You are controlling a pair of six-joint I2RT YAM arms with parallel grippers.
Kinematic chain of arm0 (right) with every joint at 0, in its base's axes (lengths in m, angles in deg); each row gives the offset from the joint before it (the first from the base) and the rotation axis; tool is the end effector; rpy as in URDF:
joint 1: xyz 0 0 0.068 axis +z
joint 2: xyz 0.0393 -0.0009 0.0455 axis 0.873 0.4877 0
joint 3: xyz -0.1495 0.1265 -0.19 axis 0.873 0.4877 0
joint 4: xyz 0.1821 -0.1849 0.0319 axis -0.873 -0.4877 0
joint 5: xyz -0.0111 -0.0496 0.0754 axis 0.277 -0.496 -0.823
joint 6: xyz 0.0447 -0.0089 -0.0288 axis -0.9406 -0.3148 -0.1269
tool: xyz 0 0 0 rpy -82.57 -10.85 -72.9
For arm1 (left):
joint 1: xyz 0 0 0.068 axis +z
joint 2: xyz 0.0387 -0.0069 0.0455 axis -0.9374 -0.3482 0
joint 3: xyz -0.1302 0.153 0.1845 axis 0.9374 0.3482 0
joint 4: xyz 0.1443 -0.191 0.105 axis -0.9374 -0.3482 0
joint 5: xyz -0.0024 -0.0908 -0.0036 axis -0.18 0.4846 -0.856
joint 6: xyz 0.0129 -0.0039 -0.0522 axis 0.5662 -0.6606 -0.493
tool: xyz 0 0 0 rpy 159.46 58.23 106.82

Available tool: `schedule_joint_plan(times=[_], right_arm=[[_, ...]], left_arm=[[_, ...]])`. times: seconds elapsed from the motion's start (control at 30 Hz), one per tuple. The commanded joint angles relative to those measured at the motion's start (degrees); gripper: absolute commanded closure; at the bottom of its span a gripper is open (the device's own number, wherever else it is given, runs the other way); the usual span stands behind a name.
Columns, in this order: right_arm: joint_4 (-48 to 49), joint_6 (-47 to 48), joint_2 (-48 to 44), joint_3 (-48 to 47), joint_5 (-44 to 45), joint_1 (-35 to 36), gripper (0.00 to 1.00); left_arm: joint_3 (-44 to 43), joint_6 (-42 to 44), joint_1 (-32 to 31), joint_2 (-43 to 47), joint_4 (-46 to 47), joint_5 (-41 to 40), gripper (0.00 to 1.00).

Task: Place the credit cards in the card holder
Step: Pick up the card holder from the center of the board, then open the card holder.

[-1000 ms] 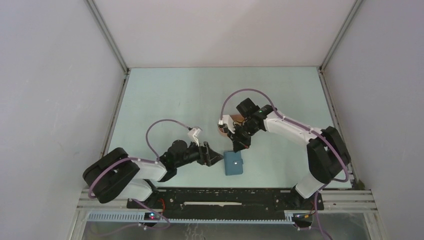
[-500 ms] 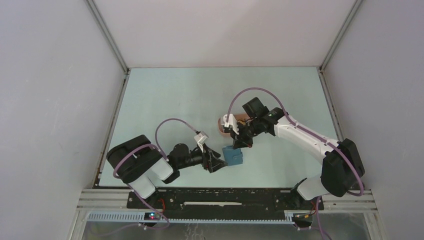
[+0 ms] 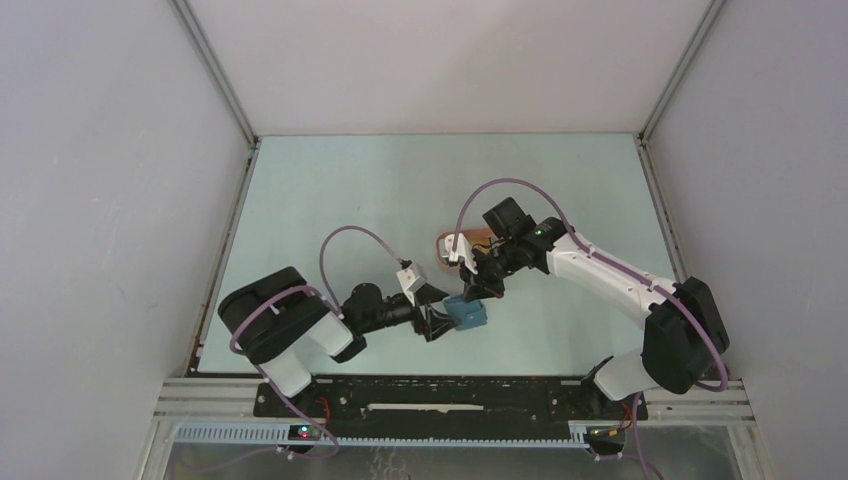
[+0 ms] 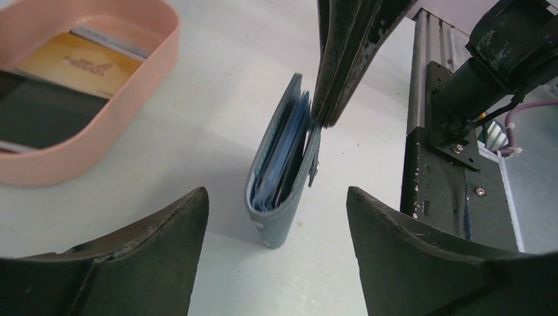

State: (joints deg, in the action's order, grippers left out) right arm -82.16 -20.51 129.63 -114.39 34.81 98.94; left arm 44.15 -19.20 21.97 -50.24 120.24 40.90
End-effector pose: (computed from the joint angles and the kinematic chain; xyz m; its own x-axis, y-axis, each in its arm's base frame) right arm 0.2105 0.1956 0.2517 0.0254 -0.6623 -0.7488 -0.9885 -0.1283 0.0800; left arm 0.1475 -0.1828 0.1302 -0.3391 -0.0316 -0.9402 0.8839 0.3315 -0.3299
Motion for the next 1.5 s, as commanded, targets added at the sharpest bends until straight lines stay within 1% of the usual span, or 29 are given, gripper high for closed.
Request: schedule_joint_plan(times=[0.0, 0.07, 0.13, 0.23, 0.3, 0.33, 0.37, 0.4, 0.5, 0.53, 0.57, 0.6, 0.67, 0.73, 0.83, 0.93, 0.97, 1.03, 1.17, 1.33, 1.47], right_arm=[[-0.33, 1.90, -1.44, 0.47, -1.73, 0.76, 1.00], [-0.35, 1.97, -1.31, 0.52, -1.67, 0.80, 1.00], [-0.32, 1.95, -1.26, 0.49, -1.43, 0.81, 1.00], [-0.30, 1.75, -1.41, 0.43, -1.01, 0.81, 1.00], [-0.23, 1.31, -1.58, 0.45, -0.68, 0.83, 1.00], [-0.15, 0.94, -1.82, 0.49, -0.40, 0.81, 1.00], [-0.04, 0.32, -1.97, 0.51, 0.07, 0.76, 1.00], [0.34, -0.72, -2.36, 0.46, 0.93, 0.68, 0.95], [1.14, -3.70, -5.29, 0.34, 3.11, -0.59, 0.64], [1.40, -4.86, -6.54, 0.31, 3.24, -1.63, 0.53], [1.26, -5.69, -8.07, 0.32, 2.62, -2.75, 0.46], [0.90, -6.22, -9.51, 0.33, 1.72, -4.00, 0.41], [1.33, -8.90, -11.95, 1.05, 0.59, -5.93, 0.36], [3.48, -12.06, -13.63, 3.28, 1.25, -6.17, 0.34], [8.79, -18.91, -14.08, 6.87, 5.13, -4.24, 0.34], [12.85, -25.45, -12.13, 7.82, 10.34, -2.25, 0.34], [13.77, -26.68, -11.35, 7.85, 12.30, -1.19, 0.34], [14.98, -27.79, -9.80, 7.82, 16.41, 0.85, 0.34], [16.42, -29.53, -7.86, 7.68, 21.08, 2.64, 0.36], [15.86, -29.97, -6.40, 7.35, 20.86, 3.53, 0.40], [15.77, -29.83, -6.00, 7.22, 21.00, 5.12, 0.41]], left_arm=[[-4.03, 4.05, -0.47, -1.83, 2.70, 2.51, 0.21], [-5.07, 4.05, -0.45, -2.68, 2.70, 3.80, 0.27], [-6.01, 3.86, -0.48, -3.55, 2.67, 5.21, 0.38], [-6.66, 2.87, -0.50, -4.68, 2.70, 5.84, 0.59], [-6.78, 1.89, -0.48, -4.87, 2.73, 5.55, 0.78], [-6.59, 1.36, -0.47, -4.75, 2.73, 5.05, 0.91], [-6.31, 0.70, -0.45, -4.50, 2.75, 4.39, 0.98], [-5.86, -0.12, -0.42, -4.08, 2.78, 3.51, 1.00], [-3.98, -4.39, -0.49, -1.48, 2.75, -0.46, 1.00], [-3.14, -7.12, -0.50, -0.68, 2.72, -2.63, 1.00], [-2.39, -11.15, -0.45, 0.08, 2.70, -4.58, 1.00], [-1.72, -14.61, -0.43, 0.83, 2.67, -6.57, 1.00], [-0.86, -22.96, -0.47, 2.09, 1.66, -10.65, 1.00], [-0.63, -31.32, -0.46, 2.66, 0.39, -13.45, 1.00], [-0.64, -43.55, -0.48, 2.06, 0.22, -16.56, 1.00], [-1.91, -51.67, -0.80, 1.39, -0.97, -17.43, 1.00], [-2.36, -53.09, -1.16, 1.42, -1.37, -17.76, 1.00], [-3.16, -54.66, -2.05, 2.33, -3.93, -19.16, 1.00], [-5.47, -52.83, -3.63, 6.82, -15.86, -22.93, 1.00], [-7.89, -50.69, -4.26, 10.93, -24.00, -25.36, 1.00], [-8.43, -50.69, -4.28, 11.94, -25.28, -25.94, 1.00]])
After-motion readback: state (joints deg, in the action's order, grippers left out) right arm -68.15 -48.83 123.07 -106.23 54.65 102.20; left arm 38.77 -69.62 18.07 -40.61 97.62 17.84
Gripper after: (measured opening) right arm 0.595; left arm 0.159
